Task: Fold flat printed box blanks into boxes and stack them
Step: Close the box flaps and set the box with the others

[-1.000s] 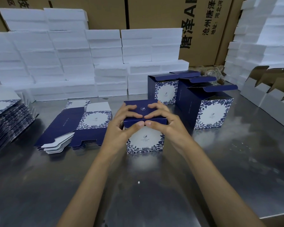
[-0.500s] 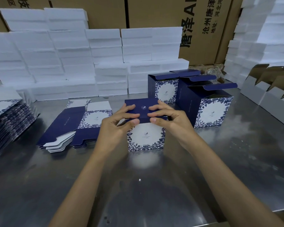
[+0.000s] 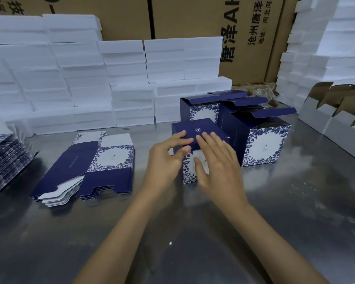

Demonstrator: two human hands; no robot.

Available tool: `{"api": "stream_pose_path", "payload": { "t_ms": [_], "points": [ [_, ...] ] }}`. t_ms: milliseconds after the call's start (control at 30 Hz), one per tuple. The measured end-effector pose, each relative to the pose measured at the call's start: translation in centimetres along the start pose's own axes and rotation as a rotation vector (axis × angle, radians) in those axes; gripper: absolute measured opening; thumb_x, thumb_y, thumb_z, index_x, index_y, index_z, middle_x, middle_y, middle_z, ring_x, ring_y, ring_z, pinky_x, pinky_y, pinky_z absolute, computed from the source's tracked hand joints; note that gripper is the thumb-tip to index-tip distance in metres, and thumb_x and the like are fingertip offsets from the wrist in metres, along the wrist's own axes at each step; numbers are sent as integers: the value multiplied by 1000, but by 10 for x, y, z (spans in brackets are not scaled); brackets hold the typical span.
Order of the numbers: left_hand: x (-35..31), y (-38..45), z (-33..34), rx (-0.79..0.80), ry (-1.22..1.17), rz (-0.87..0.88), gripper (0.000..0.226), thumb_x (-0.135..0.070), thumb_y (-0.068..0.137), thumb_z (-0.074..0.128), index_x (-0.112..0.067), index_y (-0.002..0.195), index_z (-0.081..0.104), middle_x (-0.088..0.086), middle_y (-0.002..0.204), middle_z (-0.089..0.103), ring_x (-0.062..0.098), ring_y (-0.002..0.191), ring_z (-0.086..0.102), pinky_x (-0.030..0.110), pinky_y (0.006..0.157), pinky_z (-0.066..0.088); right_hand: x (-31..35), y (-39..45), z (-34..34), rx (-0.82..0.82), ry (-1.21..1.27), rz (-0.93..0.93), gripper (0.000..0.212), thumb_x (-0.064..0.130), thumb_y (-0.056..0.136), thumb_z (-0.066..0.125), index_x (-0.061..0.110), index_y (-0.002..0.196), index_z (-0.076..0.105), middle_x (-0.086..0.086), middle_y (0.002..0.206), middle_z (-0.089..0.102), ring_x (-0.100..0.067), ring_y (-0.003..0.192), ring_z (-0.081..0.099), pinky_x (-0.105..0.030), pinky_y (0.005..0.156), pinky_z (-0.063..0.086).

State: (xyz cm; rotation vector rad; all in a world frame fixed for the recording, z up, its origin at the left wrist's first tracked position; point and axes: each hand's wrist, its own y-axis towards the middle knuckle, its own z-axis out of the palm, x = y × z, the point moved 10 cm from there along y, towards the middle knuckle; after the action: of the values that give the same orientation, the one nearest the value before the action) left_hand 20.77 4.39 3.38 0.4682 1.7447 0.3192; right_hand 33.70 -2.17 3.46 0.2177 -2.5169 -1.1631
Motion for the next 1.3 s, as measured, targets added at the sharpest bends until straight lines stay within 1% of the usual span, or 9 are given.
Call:
{"api": "stream_pose_path", "payload": {
  "t_ms": [100,267,433,567,733,833,933,1033,1300],
  "points": [
    [9,30,23,18,11,-12,25,-4,91,68,-19,109,76,-3,135,63,3,127,54,21,109,41,-25,17,14,62,-76,79,56,31,99,60,7,148,49,-10,156,46,-24,150,35,-39,124,22],
    [25,77,51,77,113,19,37,4,91,63,-20,117,72,-2,143,56,8,133,49,-5,89,33,-66,52,50,210,-143,135,62,34,103,53,12,157,31,-5,168,22,-19,157,12,-32,125,9],
    [42,109,61,87,113,16,41,6,89,64,-22,119,70,-2,145,55,11,136,47,17,110,35,-86,75,70,212,-118,170,59,29,103,56,13,155,34,-5,167,23,-20,157,13,-38,124,21],
    [49,125,64,68,122,16,42,10,88,62,-17,119,69,2,146,53,14,136,48,8,101,36,-94,87,84,233,-111,194,60,28,103,55,15,157,31,-2,169,18,-19,157,9,-39,124,20],
    [44,128,66,69,231,-24,51,10,90,56,-19,130,63,5,159,36,14,146,33,17,107,32,-93,94,95,294,-110,211,68,14,103,51,15,161,16,-3,171,-1,-18,157,-6,-35,126,8],
    [35,118,66,150,384,-54,72,9,88,52,-27,149,43,4,166,16,19,148,30,22,108,33,-85,89,95,335,-112,216,83,12,98,55,11,162,2,-8,170,-13,-20,156,-14,-34,126,-1],
    [33,96,52,217,386,-104,86,6,87,51,-34,157,22,-3,164,24,24,134,48,26,96,44,-61,78,83,288,-136,151,90,12,97,55,9,161,-8,-9,167,-22,-20,154,-21,-32,126,-9],
    [39,72,14,131,446,-166,71,-3,90,51,-28,153,33,-4,156,41,23,133,48,27,102,37,-27,59,80,290,-66,100,89,11,94,53,10,161,-5,-8,168,-20,-18,155,-20,-25,121,-16],
    [77,22,-138,-126,583,-420,46,-15,92,56,-24,137,53,12,131,59,32,115,57,36,99,43,36,-10,155,817,244,318,67,36,103,48,9,159,25,-12,168,20,-23,155,17,-29,123,12]
  ]
}}
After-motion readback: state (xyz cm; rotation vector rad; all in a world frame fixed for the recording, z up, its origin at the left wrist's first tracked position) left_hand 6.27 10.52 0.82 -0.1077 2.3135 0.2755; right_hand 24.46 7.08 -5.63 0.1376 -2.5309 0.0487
